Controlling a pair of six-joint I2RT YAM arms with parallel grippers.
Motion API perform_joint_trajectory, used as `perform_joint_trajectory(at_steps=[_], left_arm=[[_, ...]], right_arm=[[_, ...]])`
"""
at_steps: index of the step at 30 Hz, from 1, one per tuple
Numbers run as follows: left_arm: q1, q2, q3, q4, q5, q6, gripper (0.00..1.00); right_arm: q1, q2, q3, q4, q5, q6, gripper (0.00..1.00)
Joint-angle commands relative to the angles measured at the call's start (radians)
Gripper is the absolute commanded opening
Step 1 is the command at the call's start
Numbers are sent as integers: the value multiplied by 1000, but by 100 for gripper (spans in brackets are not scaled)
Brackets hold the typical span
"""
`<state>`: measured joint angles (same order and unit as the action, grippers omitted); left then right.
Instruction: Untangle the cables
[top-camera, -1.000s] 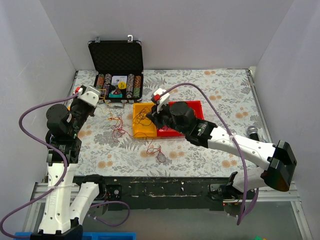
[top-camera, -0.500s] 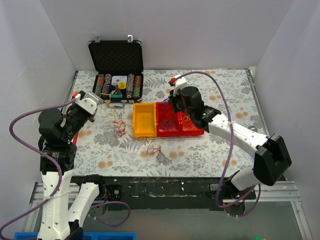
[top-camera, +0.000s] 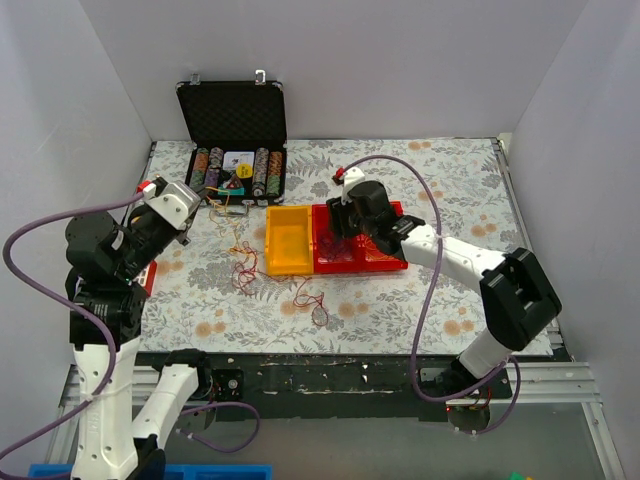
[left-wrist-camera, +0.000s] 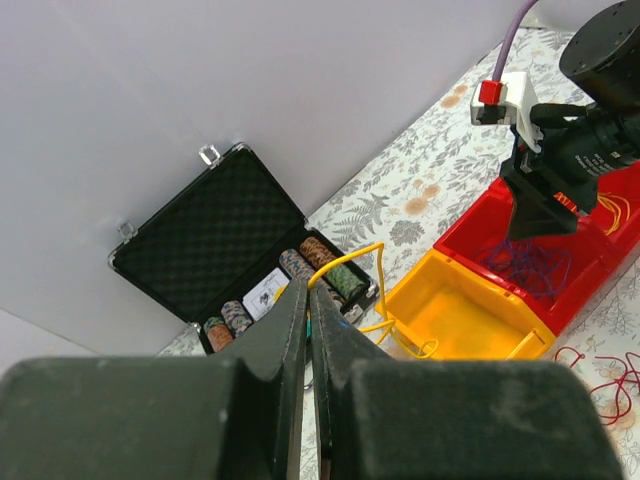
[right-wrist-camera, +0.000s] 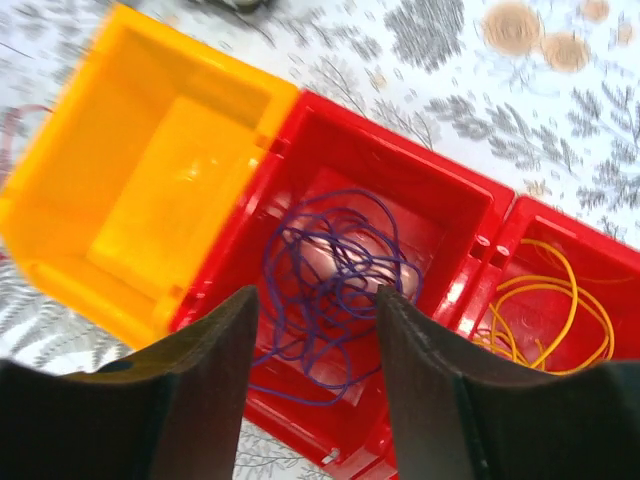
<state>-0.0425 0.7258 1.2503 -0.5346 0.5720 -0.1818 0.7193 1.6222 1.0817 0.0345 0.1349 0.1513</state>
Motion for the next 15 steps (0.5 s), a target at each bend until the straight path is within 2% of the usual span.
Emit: perform_joint_trajectory(at_steps=[1, 5, 10, 15], left_arm=[[3, 12, 69, -34, 40, -30, 0], [1, 20, 98, -31, 37, -54, 0], [1, 27, 132, -44, 42, -62, 0], [3, 50, 190, -65, 42, -59, 0]], right_arm=[[66, -148, 12, 137, -92, 24, 61], [184, -217, -11, 180, -126, 11, 67], [334, -255, -134, 362, -169, -18, 72], [379, -199, -151, 442, -205, -27, 73]])
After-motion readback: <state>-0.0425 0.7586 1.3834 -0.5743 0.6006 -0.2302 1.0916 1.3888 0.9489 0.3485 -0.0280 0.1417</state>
